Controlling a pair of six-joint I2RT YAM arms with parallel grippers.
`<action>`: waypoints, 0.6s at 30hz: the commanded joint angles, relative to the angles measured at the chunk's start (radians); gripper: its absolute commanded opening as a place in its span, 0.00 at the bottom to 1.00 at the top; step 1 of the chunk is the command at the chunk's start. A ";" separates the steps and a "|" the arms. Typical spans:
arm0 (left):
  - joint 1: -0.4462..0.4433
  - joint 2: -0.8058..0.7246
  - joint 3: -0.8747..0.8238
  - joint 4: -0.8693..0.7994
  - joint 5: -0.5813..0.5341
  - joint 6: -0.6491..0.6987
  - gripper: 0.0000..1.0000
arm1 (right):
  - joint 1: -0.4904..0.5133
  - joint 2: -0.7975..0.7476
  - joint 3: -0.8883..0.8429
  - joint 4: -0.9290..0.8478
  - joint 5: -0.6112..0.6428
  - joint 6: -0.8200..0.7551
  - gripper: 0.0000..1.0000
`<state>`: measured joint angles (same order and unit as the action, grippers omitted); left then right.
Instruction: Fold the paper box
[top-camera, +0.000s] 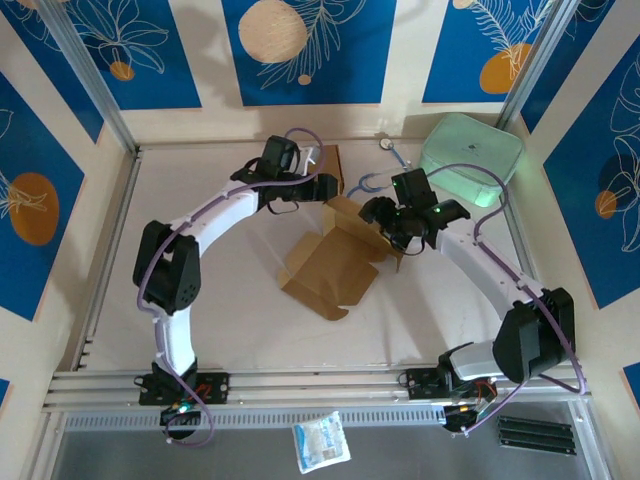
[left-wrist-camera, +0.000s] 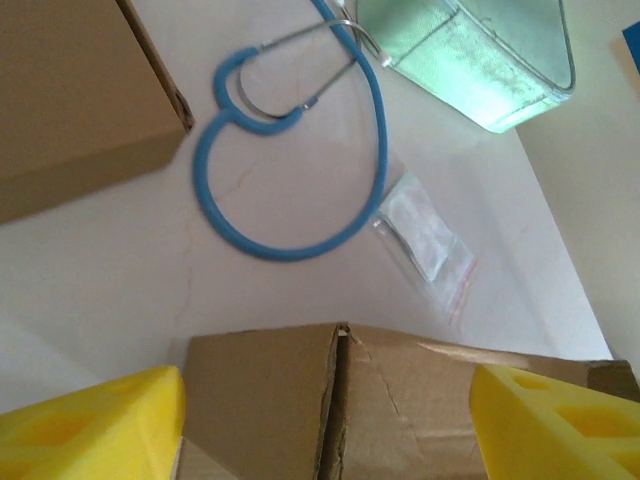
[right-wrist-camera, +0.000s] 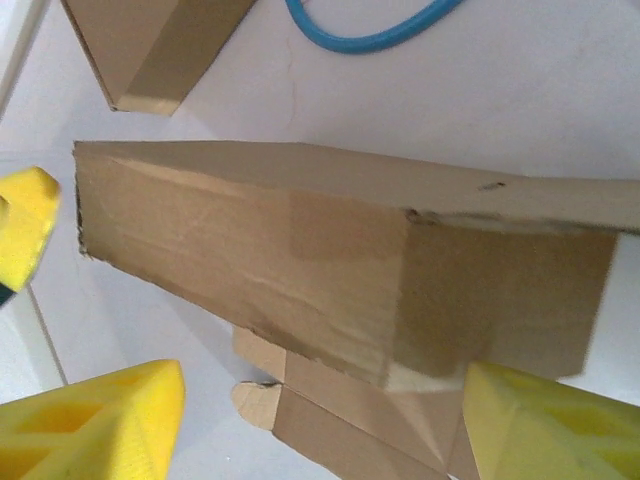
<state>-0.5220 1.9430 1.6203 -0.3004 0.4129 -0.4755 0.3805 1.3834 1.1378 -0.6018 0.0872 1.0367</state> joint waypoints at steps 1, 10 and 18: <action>-0.012 0.000 0.007 0.010 0.064 -0.050 0.75 | -0.006 0.040 0.039 0.057 -0.072 -0.015 0.72; -0.034 -0.063 -0.131 0.103 0.056 -0.120 0.72 | 0.001 0.100 0.048 0.112 -0.075 -0.071 0.66; -0.039 -0.135 -0.187 0.098 -0.012 -0.132 0.72 | 0.018 0.045 0.049 0.069 0.028 -0.091 0.72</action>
<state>-0.5446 1.8645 1.4460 -0.2157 0.4164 -0.5976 0.3832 1.4704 1.1614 -0.5117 0.0547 0.9665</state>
